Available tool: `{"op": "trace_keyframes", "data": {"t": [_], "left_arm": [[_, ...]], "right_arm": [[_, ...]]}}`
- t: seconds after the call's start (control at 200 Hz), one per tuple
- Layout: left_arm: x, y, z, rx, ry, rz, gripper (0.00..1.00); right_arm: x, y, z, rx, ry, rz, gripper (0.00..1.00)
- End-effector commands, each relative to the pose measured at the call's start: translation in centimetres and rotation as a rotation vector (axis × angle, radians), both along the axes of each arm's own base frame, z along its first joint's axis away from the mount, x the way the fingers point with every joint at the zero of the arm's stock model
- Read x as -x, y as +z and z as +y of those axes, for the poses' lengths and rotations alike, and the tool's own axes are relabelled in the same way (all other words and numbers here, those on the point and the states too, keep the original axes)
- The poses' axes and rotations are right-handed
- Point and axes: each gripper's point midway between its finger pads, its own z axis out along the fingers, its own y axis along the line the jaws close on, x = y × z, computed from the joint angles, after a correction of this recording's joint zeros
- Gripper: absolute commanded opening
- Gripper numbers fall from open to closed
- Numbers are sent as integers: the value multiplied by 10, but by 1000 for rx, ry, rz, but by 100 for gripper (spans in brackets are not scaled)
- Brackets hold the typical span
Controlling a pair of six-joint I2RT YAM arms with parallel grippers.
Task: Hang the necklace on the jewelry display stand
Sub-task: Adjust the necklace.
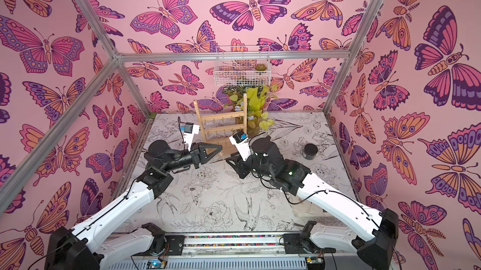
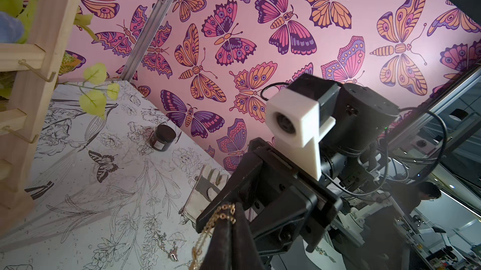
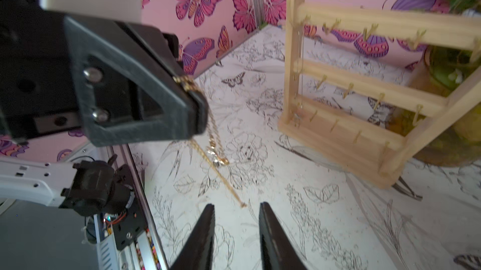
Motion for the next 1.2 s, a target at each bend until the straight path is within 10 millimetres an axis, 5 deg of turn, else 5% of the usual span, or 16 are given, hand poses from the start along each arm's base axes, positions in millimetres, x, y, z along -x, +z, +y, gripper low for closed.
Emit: {"op": "trace_keyframes", "data": {"t": [0.0, 1.197], "left_arm": [[-3, 5, 1, -6, 5, -20, 0], [-7, 8, 4, 11, 12, -18, 0]], "right_arm": [[-3, 29, 10, -87, 26, -99, 30], [-25, 22, 18, -64, -28, -137, 22]]}}
